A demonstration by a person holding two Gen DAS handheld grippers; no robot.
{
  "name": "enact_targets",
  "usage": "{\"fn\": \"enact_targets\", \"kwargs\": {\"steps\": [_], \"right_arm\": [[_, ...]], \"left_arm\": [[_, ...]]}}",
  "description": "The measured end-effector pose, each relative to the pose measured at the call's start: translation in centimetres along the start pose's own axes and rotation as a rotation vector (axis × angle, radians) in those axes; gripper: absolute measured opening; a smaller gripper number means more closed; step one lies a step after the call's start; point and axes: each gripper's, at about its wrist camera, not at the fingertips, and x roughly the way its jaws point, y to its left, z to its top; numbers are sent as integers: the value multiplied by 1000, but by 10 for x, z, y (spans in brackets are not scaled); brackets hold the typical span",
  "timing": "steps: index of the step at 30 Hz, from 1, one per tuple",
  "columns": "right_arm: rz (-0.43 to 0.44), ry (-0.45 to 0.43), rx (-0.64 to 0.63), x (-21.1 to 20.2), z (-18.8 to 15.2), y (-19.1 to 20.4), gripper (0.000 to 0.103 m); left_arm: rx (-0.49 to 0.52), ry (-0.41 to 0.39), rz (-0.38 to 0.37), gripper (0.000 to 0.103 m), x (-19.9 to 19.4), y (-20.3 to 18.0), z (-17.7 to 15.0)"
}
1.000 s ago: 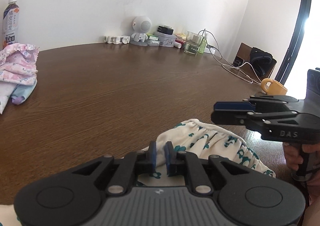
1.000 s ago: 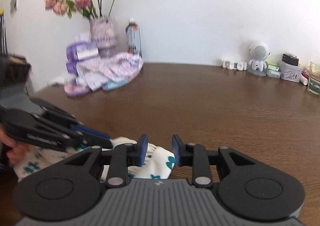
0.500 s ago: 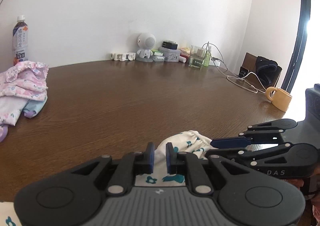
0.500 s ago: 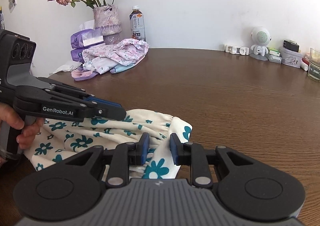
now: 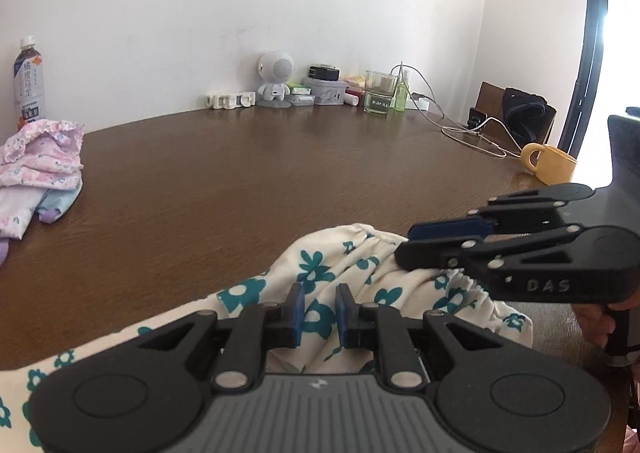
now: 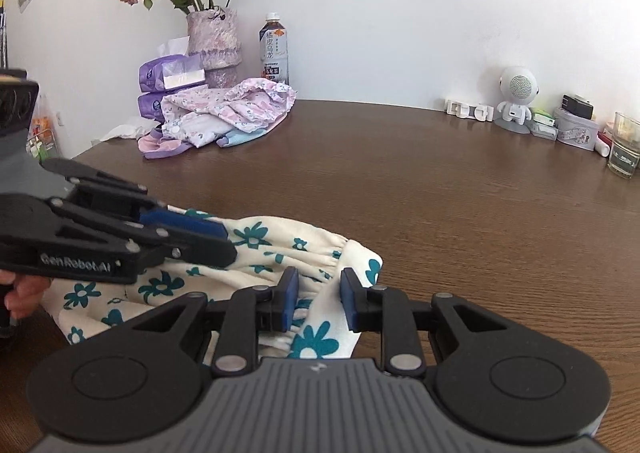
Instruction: Fold clothes
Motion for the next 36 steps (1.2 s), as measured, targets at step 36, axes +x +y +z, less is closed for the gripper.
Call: {"fn": "enact_targets", "kwargs": {"steps": [36], "right_arm": [[-28,50,-62,-20,-14,19,24]], "left_arm": [[224,7,-153,19,-43,-52,-22]]}}
